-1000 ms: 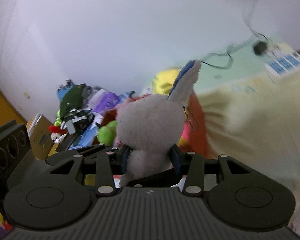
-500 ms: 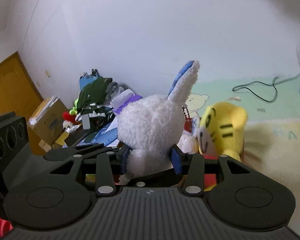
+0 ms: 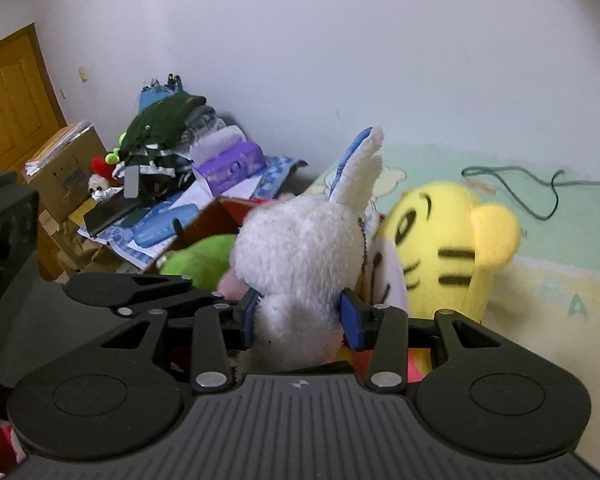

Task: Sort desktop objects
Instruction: 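Lower the white bunny into the red box and open the right tool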

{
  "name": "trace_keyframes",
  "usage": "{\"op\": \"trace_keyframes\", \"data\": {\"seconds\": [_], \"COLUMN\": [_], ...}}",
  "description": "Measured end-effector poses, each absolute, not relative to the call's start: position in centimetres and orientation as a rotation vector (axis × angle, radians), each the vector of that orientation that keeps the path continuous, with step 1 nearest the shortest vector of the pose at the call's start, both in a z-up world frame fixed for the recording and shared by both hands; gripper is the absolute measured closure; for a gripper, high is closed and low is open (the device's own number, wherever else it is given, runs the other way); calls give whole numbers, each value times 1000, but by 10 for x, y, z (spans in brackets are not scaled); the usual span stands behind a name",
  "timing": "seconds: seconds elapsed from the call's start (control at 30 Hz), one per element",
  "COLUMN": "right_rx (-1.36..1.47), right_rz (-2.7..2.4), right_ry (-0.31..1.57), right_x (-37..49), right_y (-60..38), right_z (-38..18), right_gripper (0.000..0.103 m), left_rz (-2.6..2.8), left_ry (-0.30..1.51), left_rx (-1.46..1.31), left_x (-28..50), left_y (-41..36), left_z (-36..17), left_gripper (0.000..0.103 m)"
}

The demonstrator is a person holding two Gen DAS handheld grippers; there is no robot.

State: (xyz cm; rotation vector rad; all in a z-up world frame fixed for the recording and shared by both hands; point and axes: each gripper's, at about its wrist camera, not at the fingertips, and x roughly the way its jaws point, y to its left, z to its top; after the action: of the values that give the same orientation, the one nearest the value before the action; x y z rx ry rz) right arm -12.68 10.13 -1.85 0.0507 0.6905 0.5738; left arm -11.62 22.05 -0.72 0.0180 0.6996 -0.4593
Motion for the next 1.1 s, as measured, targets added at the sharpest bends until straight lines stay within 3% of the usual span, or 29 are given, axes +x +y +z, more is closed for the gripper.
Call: {"op": "trace_keyframes", "data": {"seconds": [0.37,0.73,0.97,1.1], "right_rx": [135,174,346,360], "right_rz": [577,540,508,495], "right_ry": [822,753,714,743], "right_x": [-110,-131,-118,-119], "right_y": [95,77,66,71], "right_z": [-46,-27,-23,-34], "right_gripper": [59,52,62,61], "left_rz": [-443,-457,-458,-452], "left_ry": [751,769,774,773], "left_rx": [97,70,65,65], "left_x": [-115,-115,-115,-119], "left_y": [216,207,210,216], "left_z": [-18,-25,-24,-19], "left_gripper": [40,39,39,35]}}
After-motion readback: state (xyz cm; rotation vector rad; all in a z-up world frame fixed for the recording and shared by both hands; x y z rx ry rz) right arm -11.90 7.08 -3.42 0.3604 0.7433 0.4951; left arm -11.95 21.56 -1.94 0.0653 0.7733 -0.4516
